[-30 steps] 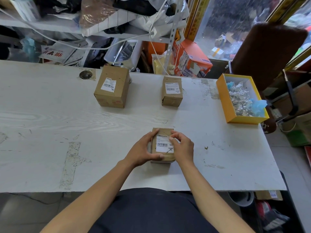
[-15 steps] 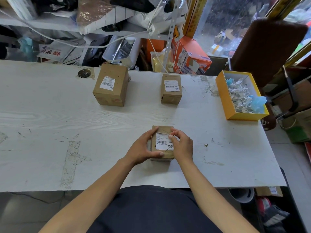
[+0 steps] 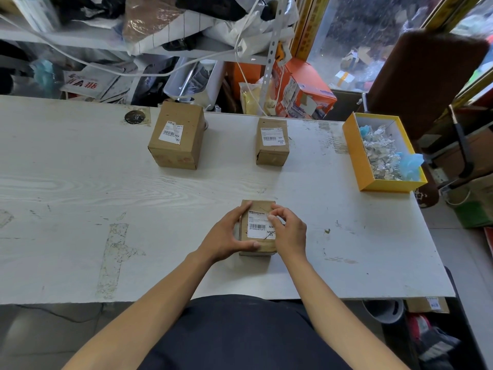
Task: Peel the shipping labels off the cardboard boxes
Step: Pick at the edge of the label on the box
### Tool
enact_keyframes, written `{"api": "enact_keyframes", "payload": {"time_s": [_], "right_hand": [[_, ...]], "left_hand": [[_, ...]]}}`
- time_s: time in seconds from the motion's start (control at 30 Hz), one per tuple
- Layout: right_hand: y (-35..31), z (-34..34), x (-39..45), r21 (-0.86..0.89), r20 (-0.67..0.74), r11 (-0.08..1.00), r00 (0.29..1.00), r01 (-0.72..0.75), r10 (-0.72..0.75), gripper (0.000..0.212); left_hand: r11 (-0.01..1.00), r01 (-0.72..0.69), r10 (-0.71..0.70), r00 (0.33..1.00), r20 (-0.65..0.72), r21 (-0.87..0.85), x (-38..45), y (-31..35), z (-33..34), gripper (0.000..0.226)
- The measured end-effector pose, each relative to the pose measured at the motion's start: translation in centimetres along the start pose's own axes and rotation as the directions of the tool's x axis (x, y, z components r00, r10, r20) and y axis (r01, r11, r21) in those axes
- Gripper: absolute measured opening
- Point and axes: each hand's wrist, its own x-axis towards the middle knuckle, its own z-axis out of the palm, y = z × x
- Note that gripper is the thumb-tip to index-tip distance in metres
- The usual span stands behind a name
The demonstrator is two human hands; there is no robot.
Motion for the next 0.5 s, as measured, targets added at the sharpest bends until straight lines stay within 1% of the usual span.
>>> {"api": "enact_keyframes", "payload": {"time_s": [0.23, 0.5], "right_hand": [[-0.03, 0.01, 0.04, -0.004, -0.004, 1.000, 1.000, -0.016, 0.016, 0.009], [-0.05, -0.07, 0.04, 0.037, 0.002, 0.998, 0.999, -0.043, 0.043, 0.012]], "left_hand": [[1.000, 0.002, -0.002, 1.000, 0.002, 0.001, -0.06, -0.01, -0.04, 0.102], [1.000, 0.005, -0.005, 1.000, 0.005, -0.002, -0.01, -0.07, -0.04, 0.101]]}}
